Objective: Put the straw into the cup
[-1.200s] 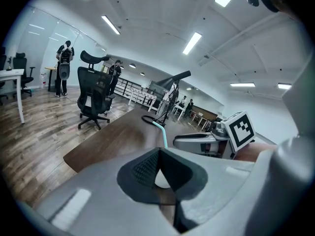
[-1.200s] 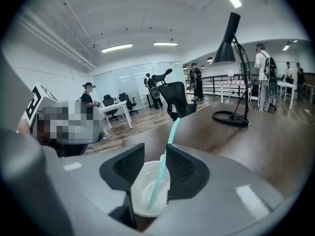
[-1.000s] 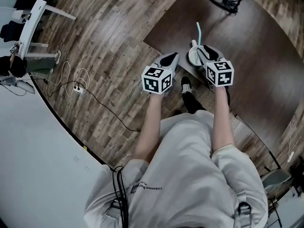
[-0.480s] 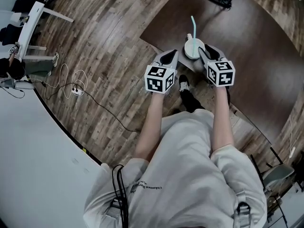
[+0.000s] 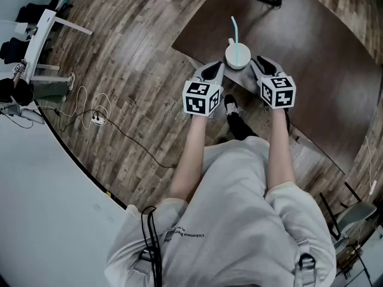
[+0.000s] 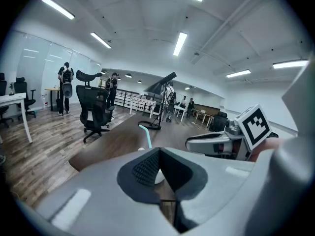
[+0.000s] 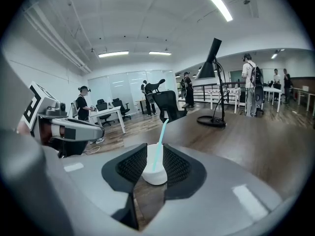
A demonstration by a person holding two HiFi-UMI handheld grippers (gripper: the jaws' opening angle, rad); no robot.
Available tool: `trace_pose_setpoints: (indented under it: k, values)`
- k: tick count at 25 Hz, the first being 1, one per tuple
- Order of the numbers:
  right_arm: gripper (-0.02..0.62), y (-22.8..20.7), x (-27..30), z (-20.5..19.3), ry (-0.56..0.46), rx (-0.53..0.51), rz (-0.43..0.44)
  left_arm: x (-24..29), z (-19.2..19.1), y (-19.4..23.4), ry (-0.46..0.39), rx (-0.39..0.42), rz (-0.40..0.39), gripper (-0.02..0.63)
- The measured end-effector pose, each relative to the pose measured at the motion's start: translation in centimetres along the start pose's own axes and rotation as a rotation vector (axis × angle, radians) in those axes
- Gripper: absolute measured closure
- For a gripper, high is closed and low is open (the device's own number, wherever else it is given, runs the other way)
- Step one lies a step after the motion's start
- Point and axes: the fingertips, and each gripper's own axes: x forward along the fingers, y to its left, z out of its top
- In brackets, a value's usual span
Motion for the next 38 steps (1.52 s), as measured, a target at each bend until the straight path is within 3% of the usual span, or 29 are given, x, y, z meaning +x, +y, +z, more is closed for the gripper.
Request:
trace_pose_setpoints:
  k: [13, 38]
  values:
    - [0.572, 1.2, -4.0, -0.8, -0.045, 0.006, -0.03, -2.0, -0.6, -3.0, -0.015, 0.006, -0.01, 0.606]
    - [0.571, 3.2, -8.1, -2.5, -0.062, 0.052, -0.011, -5.4, -1.4, -5.6, -0.034, 0.044, -0.004, 0.604]
